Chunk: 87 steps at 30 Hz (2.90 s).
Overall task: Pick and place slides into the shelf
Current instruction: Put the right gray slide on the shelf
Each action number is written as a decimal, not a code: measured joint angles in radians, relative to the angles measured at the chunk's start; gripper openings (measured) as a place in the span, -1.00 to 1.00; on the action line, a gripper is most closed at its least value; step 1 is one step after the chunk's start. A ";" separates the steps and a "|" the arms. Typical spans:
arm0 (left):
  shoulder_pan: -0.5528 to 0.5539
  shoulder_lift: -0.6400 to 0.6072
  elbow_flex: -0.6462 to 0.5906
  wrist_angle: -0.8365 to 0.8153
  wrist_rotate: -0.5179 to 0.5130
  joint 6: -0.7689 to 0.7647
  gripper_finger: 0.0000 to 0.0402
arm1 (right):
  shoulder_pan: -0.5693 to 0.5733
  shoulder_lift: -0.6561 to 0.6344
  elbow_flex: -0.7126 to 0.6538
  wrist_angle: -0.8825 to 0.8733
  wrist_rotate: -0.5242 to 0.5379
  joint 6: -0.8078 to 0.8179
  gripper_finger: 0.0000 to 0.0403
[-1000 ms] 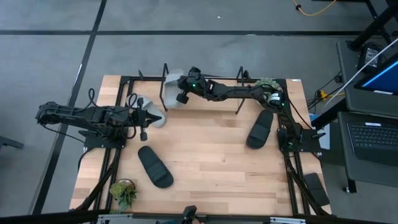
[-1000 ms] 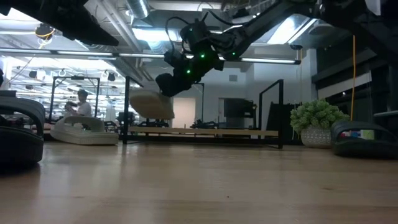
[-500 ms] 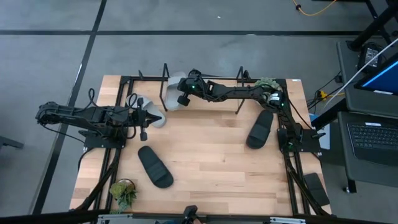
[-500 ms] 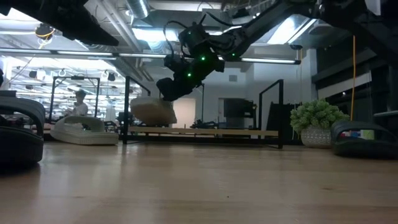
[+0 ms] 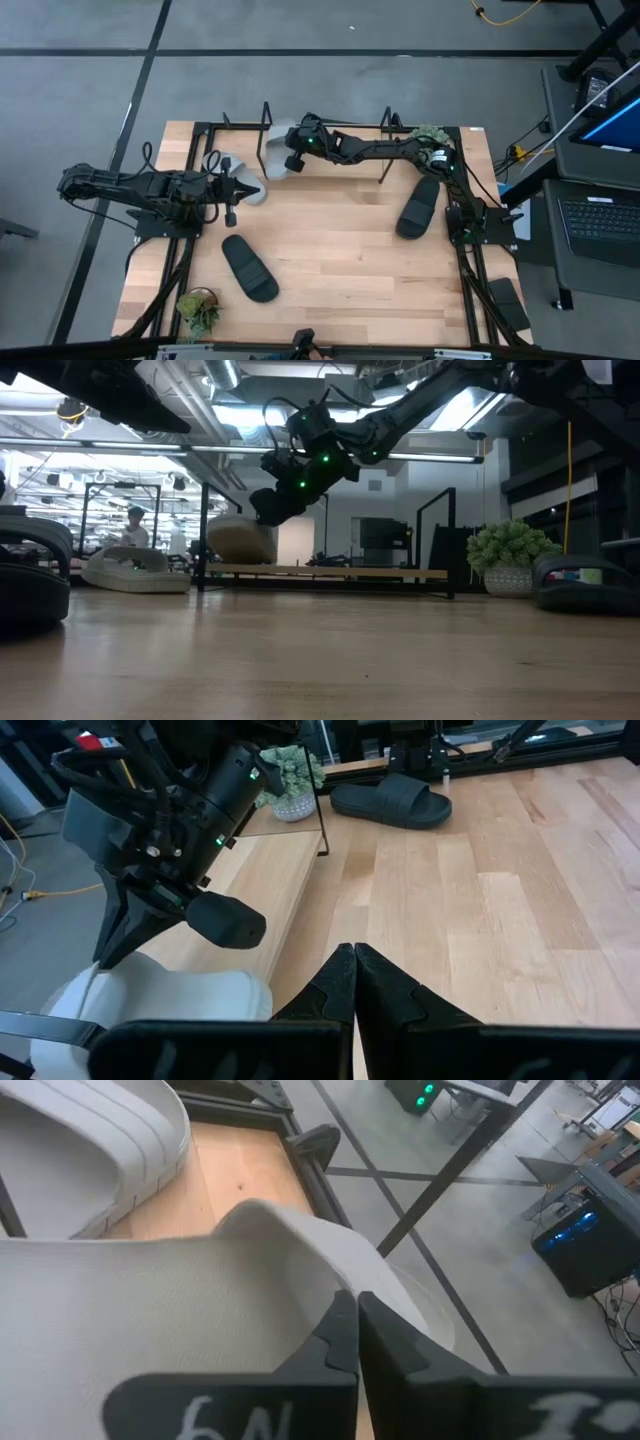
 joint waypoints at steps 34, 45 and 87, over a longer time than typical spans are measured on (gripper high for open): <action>0.000 0.000 0.000 0.000 0.000 -0.002 -1.00 | -0.028 0.038 0.002 0.054 -0.038 -0.018 -0.98; 0.000 0.000 0.001 -0.004 0.000 -0.002 -1.00 | -0.022 0.039 0.002 0.078 -0.033 -0.027 -0.98; 0.000 0.000 0.001 -0.007 0.000 -0.025 -1.00 | -0.021 0.038 0.045 0.045 -0.034 -0.024 -0.36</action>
